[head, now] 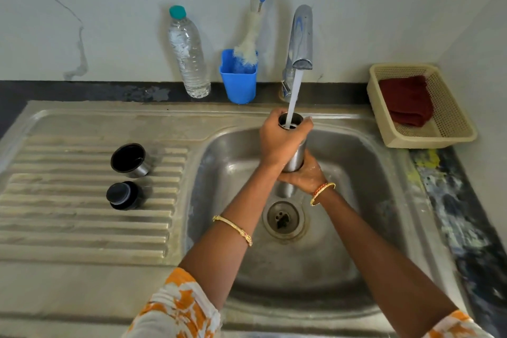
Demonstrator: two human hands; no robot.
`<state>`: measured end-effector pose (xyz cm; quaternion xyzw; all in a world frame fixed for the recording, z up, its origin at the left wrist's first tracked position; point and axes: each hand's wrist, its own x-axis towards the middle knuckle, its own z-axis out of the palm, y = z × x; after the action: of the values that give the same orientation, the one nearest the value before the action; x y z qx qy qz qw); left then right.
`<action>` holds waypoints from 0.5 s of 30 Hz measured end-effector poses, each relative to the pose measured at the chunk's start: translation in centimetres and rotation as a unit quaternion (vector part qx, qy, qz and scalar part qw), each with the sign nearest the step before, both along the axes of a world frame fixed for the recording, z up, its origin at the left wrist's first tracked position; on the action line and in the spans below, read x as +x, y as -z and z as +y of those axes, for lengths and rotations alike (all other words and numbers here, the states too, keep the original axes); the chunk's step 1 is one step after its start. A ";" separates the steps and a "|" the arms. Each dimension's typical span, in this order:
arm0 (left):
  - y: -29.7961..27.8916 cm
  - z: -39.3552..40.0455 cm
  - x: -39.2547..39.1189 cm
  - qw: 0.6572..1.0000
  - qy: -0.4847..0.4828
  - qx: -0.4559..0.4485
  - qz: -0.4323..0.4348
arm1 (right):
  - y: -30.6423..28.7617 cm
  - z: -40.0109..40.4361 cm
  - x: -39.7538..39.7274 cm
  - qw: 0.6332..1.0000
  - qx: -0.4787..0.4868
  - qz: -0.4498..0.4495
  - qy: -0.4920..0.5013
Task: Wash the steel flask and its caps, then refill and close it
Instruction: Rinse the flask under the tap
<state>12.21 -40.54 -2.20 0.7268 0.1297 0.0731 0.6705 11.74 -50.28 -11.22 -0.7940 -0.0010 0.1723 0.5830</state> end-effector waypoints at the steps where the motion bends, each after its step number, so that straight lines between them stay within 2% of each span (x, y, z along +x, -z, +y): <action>1: -0.1 0.2 0.1 1.000 0.000 0.012 -0.017 | -0.2 0.3 0.3 1.000 0.014 0.006 0.017; 6: 0.0 0.9 -0.6 0.990 0.015 0.082 -0.118 | -1.7 2.7 0.9 0.997 0.068 0.013 0.018; 11: 1.1 1.7 -0.9 0.988 0.045 0.080 -0.124 | 0.1 0.7 0.1 1.000 -0.018 0.005 0.013; 13: 0.8 1.5 -0.8 0.988 0.057 0.066 -0.124 | -0.3 0.8 0.3 0.998 0.008 -0.007 0.061; 15: 0.2 1.6 -0.4 0.989 0.060 0.055 -0.125 | -1.2 1.6 0.6 0.998 0.020 -0.004 0.055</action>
<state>11.80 -38.97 -2.44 0.7544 -0.0026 0.1300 0.6434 12.32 -48.66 -10.04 -0.7818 0.0370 0.1361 0.6074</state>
